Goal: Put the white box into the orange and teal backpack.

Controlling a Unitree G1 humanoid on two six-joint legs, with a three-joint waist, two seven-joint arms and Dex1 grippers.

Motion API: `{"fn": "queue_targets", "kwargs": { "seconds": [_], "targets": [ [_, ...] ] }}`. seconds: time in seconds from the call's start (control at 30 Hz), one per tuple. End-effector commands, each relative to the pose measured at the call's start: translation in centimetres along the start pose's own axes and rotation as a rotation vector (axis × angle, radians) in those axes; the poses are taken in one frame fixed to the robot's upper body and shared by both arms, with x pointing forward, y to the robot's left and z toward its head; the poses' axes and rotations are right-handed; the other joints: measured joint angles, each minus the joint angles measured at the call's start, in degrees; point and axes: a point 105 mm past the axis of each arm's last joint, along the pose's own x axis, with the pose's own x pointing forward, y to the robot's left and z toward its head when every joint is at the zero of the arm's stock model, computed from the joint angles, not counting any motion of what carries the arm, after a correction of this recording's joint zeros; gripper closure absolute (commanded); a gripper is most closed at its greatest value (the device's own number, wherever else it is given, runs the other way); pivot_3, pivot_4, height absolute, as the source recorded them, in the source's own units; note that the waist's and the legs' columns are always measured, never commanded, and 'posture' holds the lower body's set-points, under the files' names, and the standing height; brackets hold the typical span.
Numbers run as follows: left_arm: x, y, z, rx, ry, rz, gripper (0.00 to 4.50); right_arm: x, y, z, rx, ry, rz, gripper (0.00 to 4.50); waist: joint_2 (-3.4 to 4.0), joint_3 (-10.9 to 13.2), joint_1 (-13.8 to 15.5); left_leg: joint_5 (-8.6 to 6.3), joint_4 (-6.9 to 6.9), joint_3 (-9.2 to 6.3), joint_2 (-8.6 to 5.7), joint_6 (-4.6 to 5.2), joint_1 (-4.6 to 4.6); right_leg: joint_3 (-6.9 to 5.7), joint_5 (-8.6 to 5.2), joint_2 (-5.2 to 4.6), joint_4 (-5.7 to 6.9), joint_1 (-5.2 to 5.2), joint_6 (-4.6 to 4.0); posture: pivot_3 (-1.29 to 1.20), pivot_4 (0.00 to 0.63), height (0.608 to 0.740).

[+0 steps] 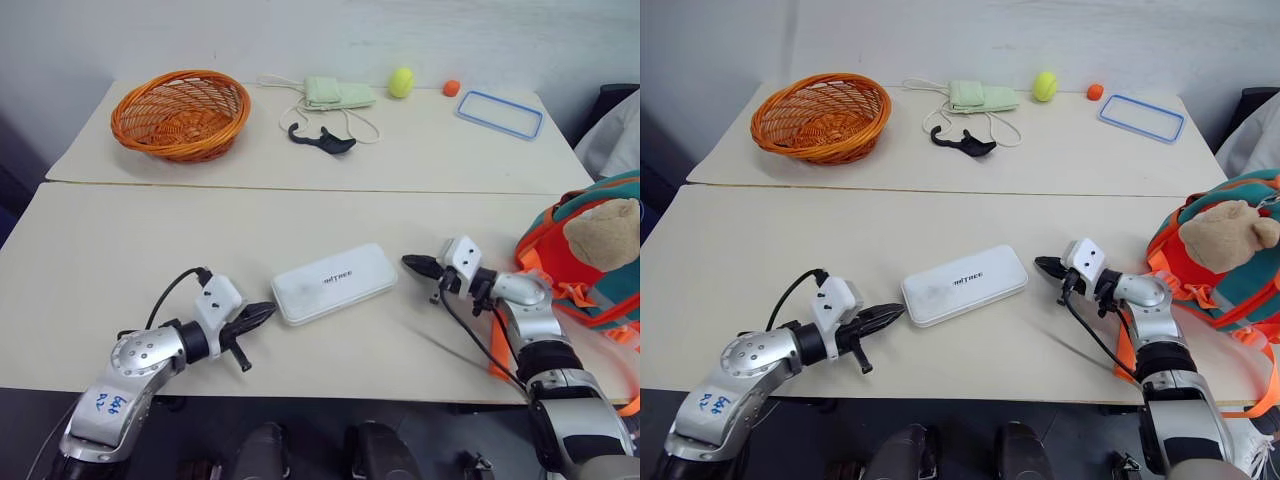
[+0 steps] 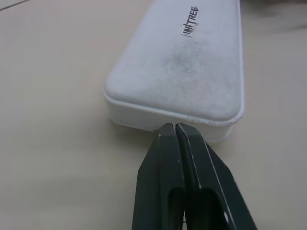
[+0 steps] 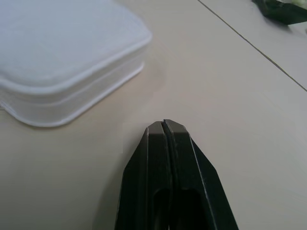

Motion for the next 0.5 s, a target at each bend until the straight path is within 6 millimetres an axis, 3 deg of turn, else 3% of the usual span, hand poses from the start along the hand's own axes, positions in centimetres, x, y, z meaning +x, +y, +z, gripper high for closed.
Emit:
{"fn": "queue_targets", "kwargs": {
  "seconds": [0.03, 0.5],
  "targets": [
    [0.3, 0.2, 0.1, 0.02, -0.001, 0.011, 4.43, 0.4, 0.9, 1.1, -0.001, -0.063, 0.085, 4.5, 0.0, 0.0, 0.1, 0.0, 0.0, 0.0, 0.01, 0.0, -0.01, 0.0, 0.0, 0.0, -0.02, 0.0, 0.0, 0.0, 0.15, 0.74],
    [-0.2, 1.1, -0.3, 0.046, -0.005, 0.025, 4.43, -3.7, 5.9, 1.7, 0.086, -0.021, 0.263, 4.5, 0.0, 0.0, 0.3, -0.02, -0.03, -0.1, -0.01, 0.02, 0.0, -0.07, 0.0, -0.05, -0.06, 0.06, 0.0, 0.0, 0.15, 0.74]
  ]
}}
